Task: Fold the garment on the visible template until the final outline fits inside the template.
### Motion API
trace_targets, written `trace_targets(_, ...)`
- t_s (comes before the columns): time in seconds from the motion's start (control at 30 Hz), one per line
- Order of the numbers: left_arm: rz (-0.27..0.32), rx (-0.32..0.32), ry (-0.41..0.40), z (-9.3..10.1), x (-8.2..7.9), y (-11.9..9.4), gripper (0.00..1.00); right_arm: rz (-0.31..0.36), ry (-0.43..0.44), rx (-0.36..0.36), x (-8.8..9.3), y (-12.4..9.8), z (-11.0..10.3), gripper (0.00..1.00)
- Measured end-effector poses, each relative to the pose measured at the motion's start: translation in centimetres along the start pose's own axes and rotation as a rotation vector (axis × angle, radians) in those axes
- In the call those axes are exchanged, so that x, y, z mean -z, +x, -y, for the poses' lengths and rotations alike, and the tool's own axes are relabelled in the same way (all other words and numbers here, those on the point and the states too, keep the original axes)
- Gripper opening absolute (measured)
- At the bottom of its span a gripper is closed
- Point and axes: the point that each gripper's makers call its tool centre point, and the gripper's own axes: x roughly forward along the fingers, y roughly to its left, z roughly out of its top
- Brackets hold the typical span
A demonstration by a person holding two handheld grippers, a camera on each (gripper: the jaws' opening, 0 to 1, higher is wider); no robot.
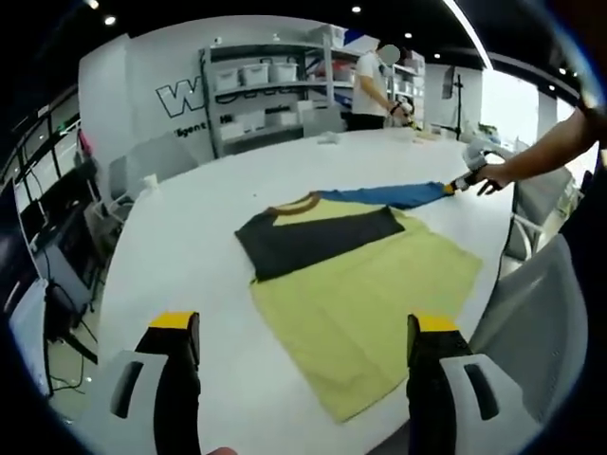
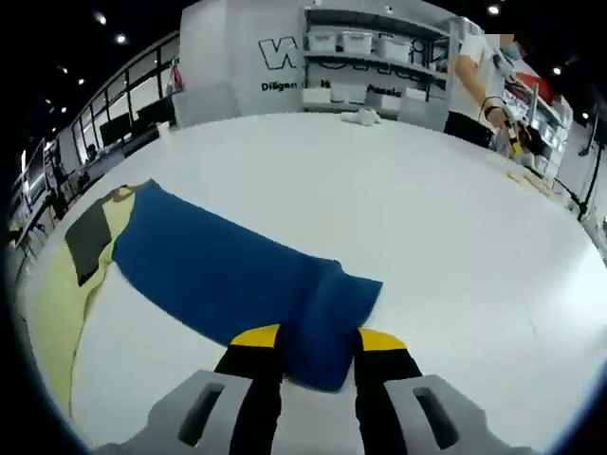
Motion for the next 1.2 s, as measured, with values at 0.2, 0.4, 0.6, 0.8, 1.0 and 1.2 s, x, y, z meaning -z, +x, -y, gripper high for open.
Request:
trace_targets(0.2,-0.003,-0.012,-0.002,-0.1,0.2,-0.4,0.86,-0.015,0.001,-0.006,-0.1,0.1,0.2,0.0)
trace_targets(0.4,-0.006,-0.022,-0.003,-0.5,0.4,-1.0,0.85,-0.007,0.015,-0.019,-0.6,0.0,-0.2,0.0)
trace_targets(0.6,-0.002,-0.027,-0.007,-0.9,0.4,-1.1,0.85,0.037,0.054,-0.034,-1.7,-0.6,-0.8,0.0)
trace_targets(0.8,0.013,-0.018,0.0,-1.2,0.0,-0.9,0.85,0.096,0.064,-0.069,-3.9,-1.5,-2.5,0.0)
trace_targets(1.0,0.031,-0.008,0.009,-1.5,-0.1,-1.0,0.84,0.134,0.047,-0.099,-5.8,-2.3,-4.4,0.0)
trace_targets(1.2,0.048,0.0,0.003,-1.9,0.1,-1.6,0.85,0.157,-0.015,-0.093,-7.4,-3.2,-5.6,0.0)
